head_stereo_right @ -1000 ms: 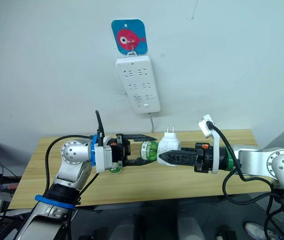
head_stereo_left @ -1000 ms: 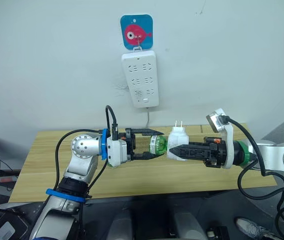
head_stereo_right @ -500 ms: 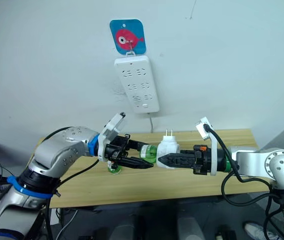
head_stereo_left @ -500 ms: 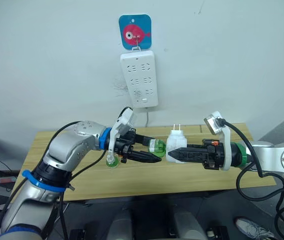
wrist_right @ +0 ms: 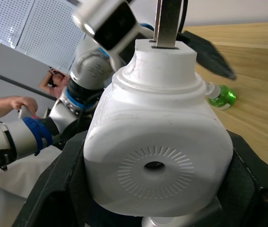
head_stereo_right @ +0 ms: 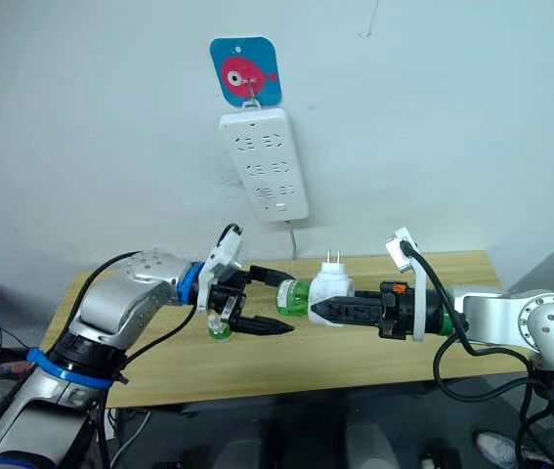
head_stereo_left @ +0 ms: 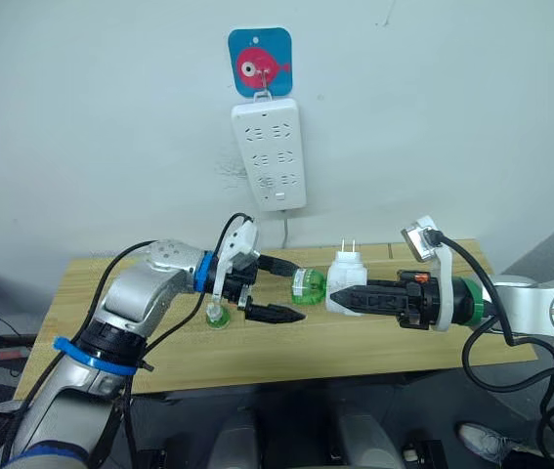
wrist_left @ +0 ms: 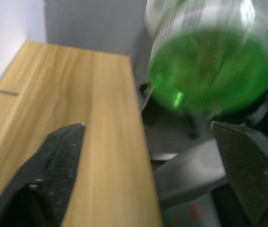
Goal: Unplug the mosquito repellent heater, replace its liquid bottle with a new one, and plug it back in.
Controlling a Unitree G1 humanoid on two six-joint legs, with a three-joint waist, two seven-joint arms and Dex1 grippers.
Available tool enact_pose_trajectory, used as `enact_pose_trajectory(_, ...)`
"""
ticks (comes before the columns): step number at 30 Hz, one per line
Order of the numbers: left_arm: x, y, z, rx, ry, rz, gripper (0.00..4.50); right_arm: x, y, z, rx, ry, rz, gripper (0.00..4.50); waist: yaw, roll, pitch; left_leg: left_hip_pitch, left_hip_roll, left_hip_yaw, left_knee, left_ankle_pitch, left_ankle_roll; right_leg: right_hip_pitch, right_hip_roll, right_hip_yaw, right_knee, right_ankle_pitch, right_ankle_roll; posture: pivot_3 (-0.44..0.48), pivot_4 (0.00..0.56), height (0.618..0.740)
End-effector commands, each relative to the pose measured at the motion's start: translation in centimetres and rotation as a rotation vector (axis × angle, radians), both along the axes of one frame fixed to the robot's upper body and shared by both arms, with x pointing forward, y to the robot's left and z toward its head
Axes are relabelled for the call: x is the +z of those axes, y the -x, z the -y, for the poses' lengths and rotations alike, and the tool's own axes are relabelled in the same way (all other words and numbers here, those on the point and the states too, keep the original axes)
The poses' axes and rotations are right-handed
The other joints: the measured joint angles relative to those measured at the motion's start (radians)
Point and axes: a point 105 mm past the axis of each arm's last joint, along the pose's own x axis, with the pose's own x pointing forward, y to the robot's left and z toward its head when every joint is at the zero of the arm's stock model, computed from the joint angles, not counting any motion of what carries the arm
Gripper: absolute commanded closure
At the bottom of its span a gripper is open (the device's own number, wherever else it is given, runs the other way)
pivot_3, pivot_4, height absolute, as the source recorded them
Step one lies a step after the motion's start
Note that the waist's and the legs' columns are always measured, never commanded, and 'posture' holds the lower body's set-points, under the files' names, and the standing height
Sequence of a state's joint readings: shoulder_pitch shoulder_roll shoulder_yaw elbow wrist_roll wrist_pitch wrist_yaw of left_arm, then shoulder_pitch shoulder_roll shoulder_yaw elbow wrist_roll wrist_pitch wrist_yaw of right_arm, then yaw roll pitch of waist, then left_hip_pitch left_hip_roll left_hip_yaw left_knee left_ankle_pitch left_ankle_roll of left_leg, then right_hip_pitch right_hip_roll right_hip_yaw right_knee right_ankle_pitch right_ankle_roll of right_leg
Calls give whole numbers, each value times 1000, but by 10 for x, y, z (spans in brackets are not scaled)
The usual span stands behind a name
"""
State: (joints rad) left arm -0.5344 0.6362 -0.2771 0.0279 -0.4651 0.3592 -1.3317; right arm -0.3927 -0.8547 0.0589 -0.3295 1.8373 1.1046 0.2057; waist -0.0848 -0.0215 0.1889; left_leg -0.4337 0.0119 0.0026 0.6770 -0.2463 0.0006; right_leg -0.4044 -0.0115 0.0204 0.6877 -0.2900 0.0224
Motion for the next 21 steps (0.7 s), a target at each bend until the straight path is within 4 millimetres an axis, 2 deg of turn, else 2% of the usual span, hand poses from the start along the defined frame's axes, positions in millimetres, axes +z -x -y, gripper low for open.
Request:
enact_pose_trajectory(1,8,-3,1,-12,53,254,0,12,7,-2,35,-40,36,1448,1,0,0,0,0,0,0,0,0,0,-1,0,0,0,0,-175,182,740)
enact_pose_trajectory(4,15,-5,4,6,133,470,0,12,7,-2,34,-40,36,1448,4,0,0,0,-2,1,0,0,0,0,-2,0,0,0,0,-177,182,740)
enact_pose_trajectory(8,30,7,6,-29,261,718,0,12,7,-2,33,-41,35,1448,4,0,0,0,-2,2,0,0,0,0,-4,0,-1,0,0,-176,181,740)
enact_pose_trajectory(14,41,17,11,-68,355,851,0,13,7,-3,34,-41,37,1448,3,0,0,0,-2,1,0,0,0,1,-4,-1,0,0,0,-175,181,740)
enact_pose_trajectory(21,38,22,17,-115,330,859,0,13,6,-2,29,-42,38,1448,2,0,0,0,-2,1,0,0,0,1,-3,-1,0,0,0,-177,182,740)
